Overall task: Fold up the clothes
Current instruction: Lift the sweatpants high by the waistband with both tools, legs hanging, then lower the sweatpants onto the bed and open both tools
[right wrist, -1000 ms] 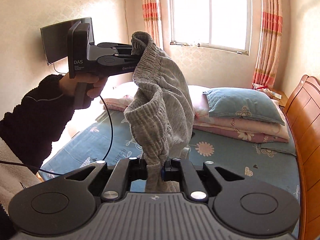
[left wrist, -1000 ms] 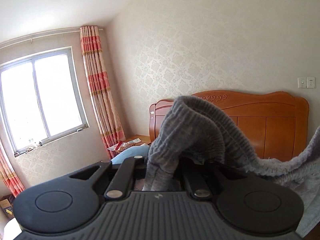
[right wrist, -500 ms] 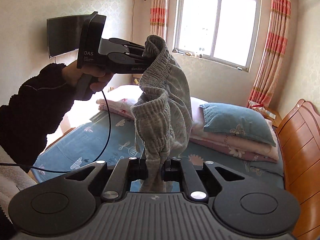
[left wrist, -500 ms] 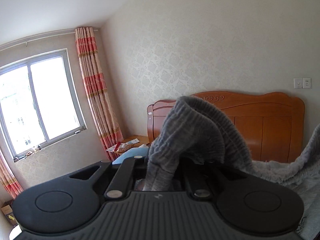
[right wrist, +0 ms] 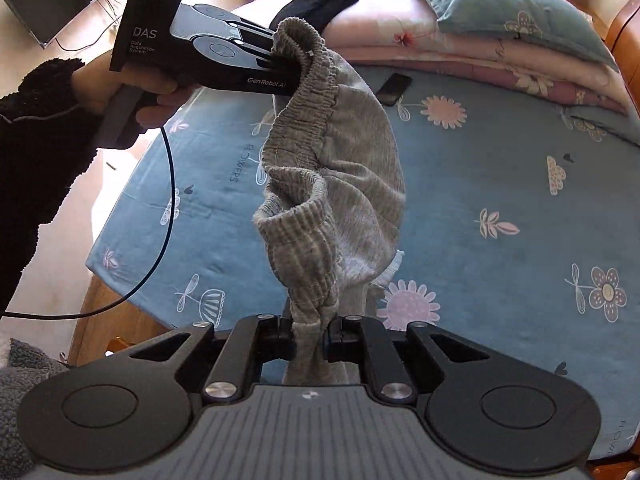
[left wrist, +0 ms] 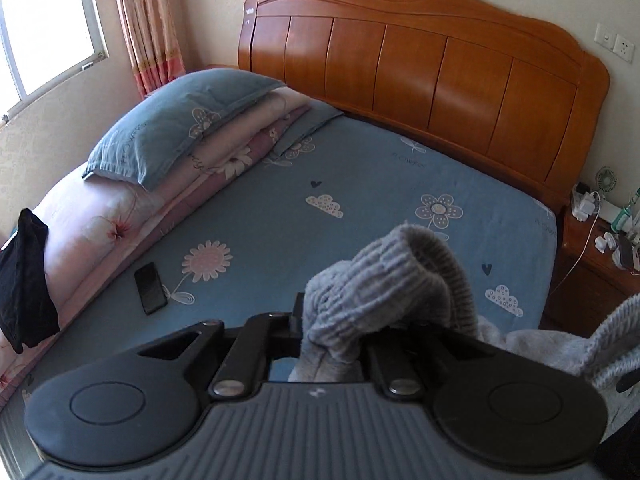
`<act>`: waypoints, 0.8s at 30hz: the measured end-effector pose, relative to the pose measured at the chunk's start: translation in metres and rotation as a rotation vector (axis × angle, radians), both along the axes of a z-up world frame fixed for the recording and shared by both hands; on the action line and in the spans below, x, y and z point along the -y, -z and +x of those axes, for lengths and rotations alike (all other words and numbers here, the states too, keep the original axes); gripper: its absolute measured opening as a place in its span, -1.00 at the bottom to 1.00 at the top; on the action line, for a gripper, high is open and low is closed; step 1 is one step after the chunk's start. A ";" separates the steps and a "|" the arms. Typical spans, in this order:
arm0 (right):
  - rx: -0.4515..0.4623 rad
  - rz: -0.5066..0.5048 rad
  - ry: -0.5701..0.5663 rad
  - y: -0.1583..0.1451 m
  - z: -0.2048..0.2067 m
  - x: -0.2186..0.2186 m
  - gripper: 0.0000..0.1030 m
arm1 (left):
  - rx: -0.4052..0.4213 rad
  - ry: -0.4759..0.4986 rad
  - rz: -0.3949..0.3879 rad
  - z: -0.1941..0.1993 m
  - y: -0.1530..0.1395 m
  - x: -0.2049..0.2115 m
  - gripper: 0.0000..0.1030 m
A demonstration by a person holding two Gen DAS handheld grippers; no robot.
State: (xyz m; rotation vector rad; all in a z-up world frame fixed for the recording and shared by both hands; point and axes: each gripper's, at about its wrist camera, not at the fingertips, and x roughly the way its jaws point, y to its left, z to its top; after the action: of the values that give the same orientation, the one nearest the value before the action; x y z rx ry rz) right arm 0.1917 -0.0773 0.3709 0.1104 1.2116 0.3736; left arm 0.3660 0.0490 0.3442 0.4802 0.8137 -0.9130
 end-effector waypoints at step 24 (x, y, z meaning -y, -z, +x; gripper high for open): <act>-0.215 0.199 0.398 0.244 0.002 0.193 -0.75 | -0.096 0.057 0.321 0.017 0.182 0.220 -0.89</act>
State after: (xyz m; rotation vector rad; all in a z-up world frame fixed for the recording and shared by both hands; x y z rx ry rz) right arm 0.1937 -0.2701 0.1273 0.5671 1.3267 0.1334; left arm 0.3833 -0.1711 0.1626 0.7458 1.0456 -0.8664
